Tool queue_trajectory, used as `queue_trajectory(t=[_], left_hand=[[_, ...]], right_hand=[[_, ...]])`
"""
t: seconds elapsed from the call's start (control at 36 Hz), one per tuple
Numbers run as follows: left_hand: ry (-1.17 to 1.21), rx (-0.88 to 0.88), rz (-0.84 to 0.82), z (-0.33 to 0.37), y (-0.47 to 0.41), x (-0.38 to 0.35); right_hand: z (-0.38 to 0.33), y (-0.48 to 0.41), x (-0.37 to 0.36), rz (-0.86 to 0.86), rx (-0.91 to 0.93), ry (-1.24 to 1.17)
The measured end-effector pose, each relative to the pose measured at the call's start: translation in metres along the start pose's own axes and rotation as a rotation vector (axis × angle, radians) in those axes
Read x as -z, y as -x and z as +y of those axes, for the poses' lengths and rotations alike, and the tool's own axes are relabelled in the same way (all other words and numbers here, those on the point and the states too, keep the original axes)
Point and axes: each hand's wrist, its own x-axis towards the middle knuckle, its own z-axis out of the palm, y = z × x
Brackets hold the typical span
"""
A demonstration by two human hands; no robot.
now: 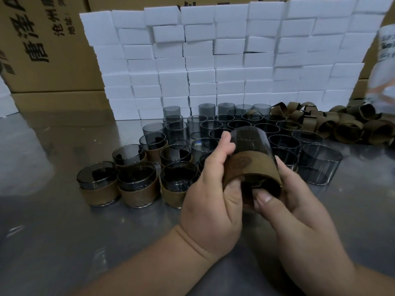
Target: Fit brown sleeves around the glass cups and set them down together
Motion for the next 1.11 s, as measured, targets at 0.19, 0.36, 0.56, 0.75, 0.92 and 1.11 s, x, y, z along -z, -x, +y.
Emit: queue_trajectory(t=[0.19, 0.36, 0.56, 0.75, 0.92, 1.11], left_hand=[[0.031, -0.022, -0.009, -0.004, -0.004, 0.003], [0.026, -0.012, -0.045, -0.004, -0.005, 0.004], [0.018, 0.022, -0.057, -0.003, -0.008, 0.006], [0.013, 0.049, -0.063, -0.003, -0.009, 0.008], [0.013, 0.077, -0.069, -0.003, -0.010, 0.010], [-0.006, 0.062, -0.039, -0.004, -0.012, 0.011]], right_hand=[[0.005, 0.000, 0.013, -0.007, 0.051, -0.005], [0.009, -0.005, 0.020, 0.029, 0.034, 0.040], [0.012, -0.009, 0.021, 0.001, 0.044, 0.007], [0.010, -0.010, 0.019, 0.011, 0.049, -0.045], [0.006, -0.009, 0.017, 0.004, 0.033, -0.108], [0.003, -0.010, 0.018, 0.029, 0.030, -0.083]])
